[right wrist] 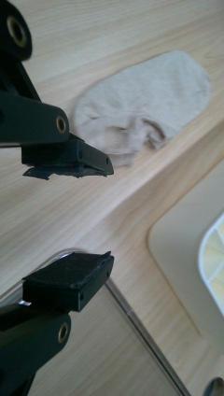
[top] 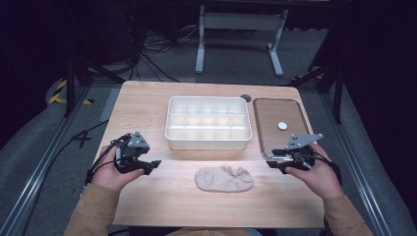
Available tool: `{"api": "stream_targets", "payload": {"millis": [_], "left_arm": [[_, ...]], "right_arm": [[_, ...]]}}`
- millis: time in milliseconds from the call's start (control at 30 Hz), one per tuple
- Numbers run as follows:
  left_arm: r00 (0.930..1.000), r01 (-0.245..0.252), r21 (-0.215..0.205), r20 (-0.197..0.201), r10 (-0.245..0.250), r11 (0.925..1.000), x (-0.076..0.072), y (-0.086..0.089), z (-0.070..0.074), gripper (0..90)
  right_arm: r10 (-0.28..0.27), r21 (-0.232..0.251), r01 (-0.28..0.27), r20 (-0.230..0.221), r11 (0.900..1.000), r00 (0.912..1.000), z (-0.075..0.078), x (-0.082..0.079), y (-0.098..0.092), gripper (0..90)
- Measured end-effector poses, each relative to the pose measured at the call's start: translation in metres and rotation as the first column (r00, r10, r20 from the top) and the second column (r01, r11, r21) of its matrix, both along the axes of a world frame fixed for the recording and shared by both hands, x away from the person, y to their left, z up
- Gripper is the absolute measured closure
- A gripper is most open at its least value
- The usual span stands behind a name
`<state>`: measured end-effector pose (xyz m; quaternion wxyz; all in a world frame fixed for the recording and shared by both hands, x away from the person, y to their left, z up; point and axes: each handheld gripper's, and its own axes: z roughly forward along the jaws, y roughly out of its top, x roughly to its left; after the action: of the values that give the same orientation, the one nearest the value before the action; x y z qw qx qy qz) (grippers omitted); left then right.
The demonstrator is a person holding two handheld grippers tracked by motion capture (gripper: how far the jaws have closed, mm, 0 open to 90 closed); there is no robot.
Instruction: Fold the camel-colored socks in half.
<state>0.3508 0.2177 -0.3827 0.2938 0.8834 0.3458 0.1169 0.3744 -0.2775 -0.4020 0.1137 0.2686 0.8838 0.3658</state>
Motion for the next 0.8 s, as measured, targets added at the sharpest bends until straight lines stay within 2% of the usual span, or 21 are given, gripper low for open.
{"api": "stream_targets", "payload": {"millis": [33,67,100,167,200,300,433,567,633,700,800], "left_arm": [[0.9999,-0.003,-0.019,-0.013,0.002,0.9998,0.001,0.000,-0.001,45.6],[0.9982,-0.018,-0.061,-0.059,0.014,0.9980,0.001,0.001,-0.002,46.5],[0.9977,-0.020,-0.075,-0.066,0.015,0.9970,0.001,0.002,-0.003,47.3],[0.9989,-0.003,-0.082,-0.047,-0.001,0.9966,0.001,0.000,-0.005,50.4],[0.9991,0.004,-0.068,-0.041,-0.007,0.9977,0.001,-0.001,-0.005,50.2],[0.9986,-0.003,-0.070,-0.053,0.000,0.9976,0.001,-0.001,-0.004,48.7],[0.9980,-0.025,-0.129,-0.061,0.017,0.9913,0.001,0.001,-0.005,48.7],[0.9967,0.004,-0.105,-0.081,-0.013,0.9944,0.002,-0.004,-0.009,48.3],[0.9957,0.023,-0.104,-0.087,-0.033,0.9943,0.003,-0.010,-0.012,48.4],[0.9948,0.041,-0.089,-0.089,-0.049,0.9952,0.004,-0.017,-0.014,48.1],[0.9940,0.064,-0.089,-0.083,-0.071,0.9940,0.006,-0.027,-0.015,48.0]], "right_arm": [[0.003,0.013,-0.003,-0.003,1.000,1.0000,-0.001,0.000,0.001,50.9],[-0.003,0.020,0.003,-0.012,1.000,0.9999,-0.002,0.000,0.002,51.4],[-0.013,0.018,0.013,-0.021,1.000,0.9997,-0.002,0.000,0.002,51.5],[-0.039,0.011,0.040,-0.043,0.999,0.9983,-0.004,0.000,0.002,52.2],[-0.040,0.018,0.041,-0.051,0.999,0.9979,-0.005,0.000,0.003,53.4],[-0.029,0.011,0.029,-0.059,1.000,0.9979,-0.007,-0.001,0.005,53.6],[-0.009,0.008,0.009,-0.051,1.000,0.9987,-0.008,-0.002,0.009,57.4],[0.008,0.015,-0.007,-0.059,1.000,0.9982,-0.008,-0.004,0.013,60.9],[0.009,0.003,-0.009,-0.054,1.000,0.9985,-0.009,-0.004,0.014,63.0],[0.011,0.000,-0.011,-0.061,1.000,0.9981,-0.011,-0.005,0.016,63.2],[0.017,-0.001,-0.017,-0.061,1.000,0.9980,-0.011,-0.006,0.017,63.9]]}}
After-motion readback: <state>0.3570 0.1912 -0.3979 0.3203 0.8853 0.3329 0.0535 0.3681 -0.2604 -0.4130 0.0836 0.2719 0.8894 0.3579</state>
